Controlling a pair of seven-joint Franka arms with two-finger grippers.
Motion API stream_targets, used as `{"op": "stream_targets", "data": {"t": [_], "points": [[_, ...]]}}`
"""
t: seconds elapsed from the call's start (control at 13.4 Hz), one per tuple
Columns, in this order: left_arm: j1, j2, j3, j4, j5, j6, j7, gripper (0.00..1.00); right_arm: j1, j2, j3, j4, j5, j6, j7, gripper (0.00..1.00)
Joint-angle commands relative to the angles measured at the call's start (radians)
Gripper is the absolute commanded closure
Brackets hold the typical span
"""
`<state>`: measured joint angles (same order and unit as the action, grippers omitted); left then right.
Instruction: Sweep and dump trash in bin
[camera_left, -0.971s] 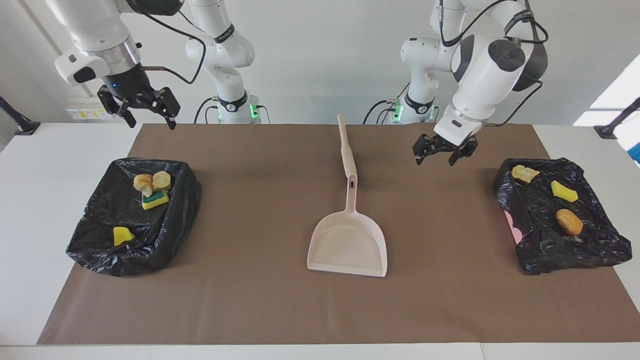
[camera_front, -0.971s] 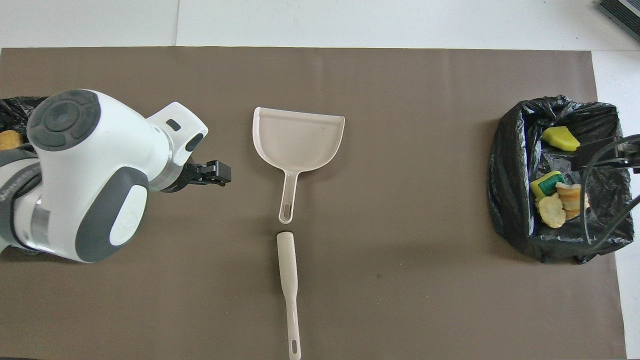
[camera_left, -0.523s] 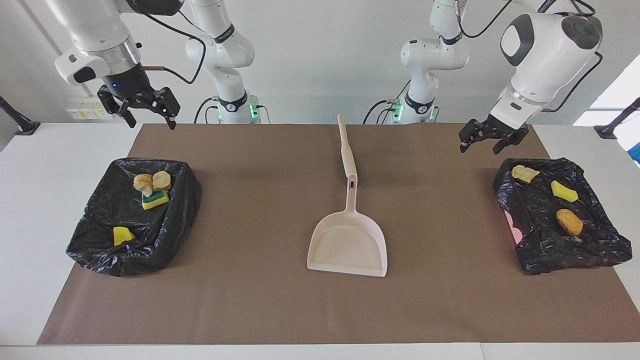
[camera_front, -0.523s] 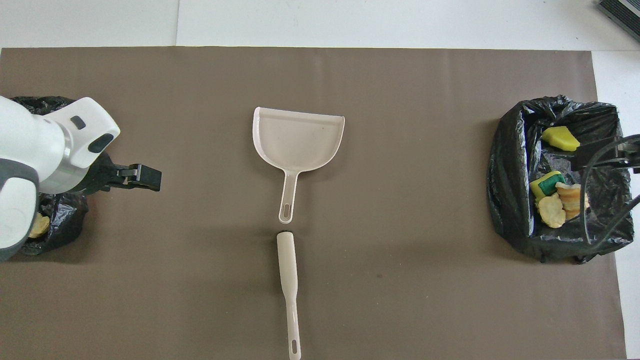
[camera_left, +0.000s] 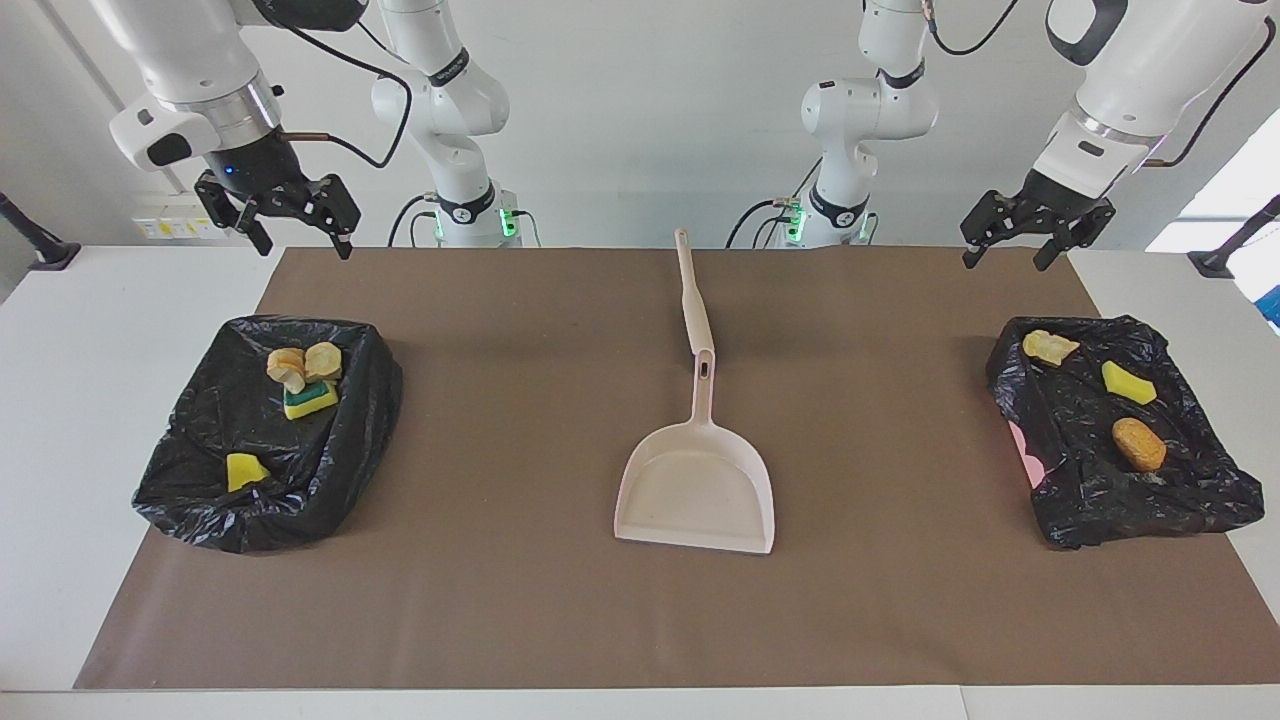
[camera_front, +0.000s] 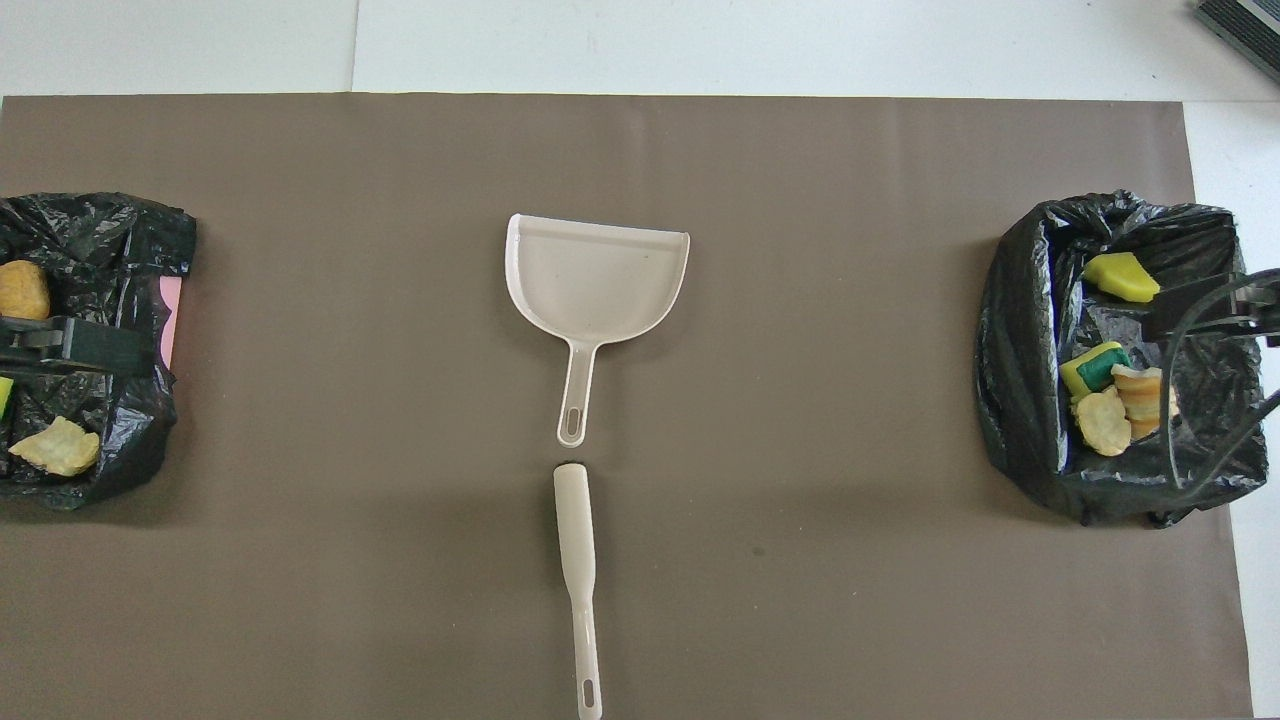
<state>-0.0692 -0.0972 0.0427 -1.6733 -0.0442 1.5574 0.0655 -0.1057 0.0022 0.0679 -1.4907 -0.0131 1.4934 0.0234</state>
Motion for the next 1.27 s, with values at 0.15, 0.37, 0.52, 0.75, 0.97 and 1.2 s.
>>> {"op": "stream_targets", "data": {"t": [0.15, 0.37, 0.52, 0.75, 0.97, 1.2], "points": [[0.106, -0.029, 0.008, 0.001, 0.013, -0.039, 0.173, 0.0, -0.003, -0.013, 0.001, -0.01, 0.019, -0.012, -0.003, 0.0], [0.126, -0.03, 0.014, 0.032, 0.013, -0.039, 0.201, 0.0, -0.003, -0.013, 0.001, -0.008, 0.019, -0.012, -0.003, 0.0], [0.118, -0.012, 0.005, 0.101, -0.003, -0.074, 0.189, 0.0, -0.003, -0.013, 0.001, -0.008, 0.019, -0.012, -0.003, 0.0], [0.111, 0.02, -0.007, 0.181, -0.042, -0.118, 0.13, 0.0, -0.003, -0.013, 0.001, -0.008, 0.019, -0.013, -0.003, 0.0], [0.075, 0.034, -0.026, 0.198, 0.01, -0.112, 0.111, 0.0, -0.003, -0.013, -0.003, -0.008, 0.016, -0.01, -0.002, 0.0], [0.052, 0.024, -0.038, 0.184, 0.01, -0.106, 0.044, 0.0, -0.009, -0.013, -0.005, -0.01, 0.015, -0.013, -0.004, 0.0]]}}
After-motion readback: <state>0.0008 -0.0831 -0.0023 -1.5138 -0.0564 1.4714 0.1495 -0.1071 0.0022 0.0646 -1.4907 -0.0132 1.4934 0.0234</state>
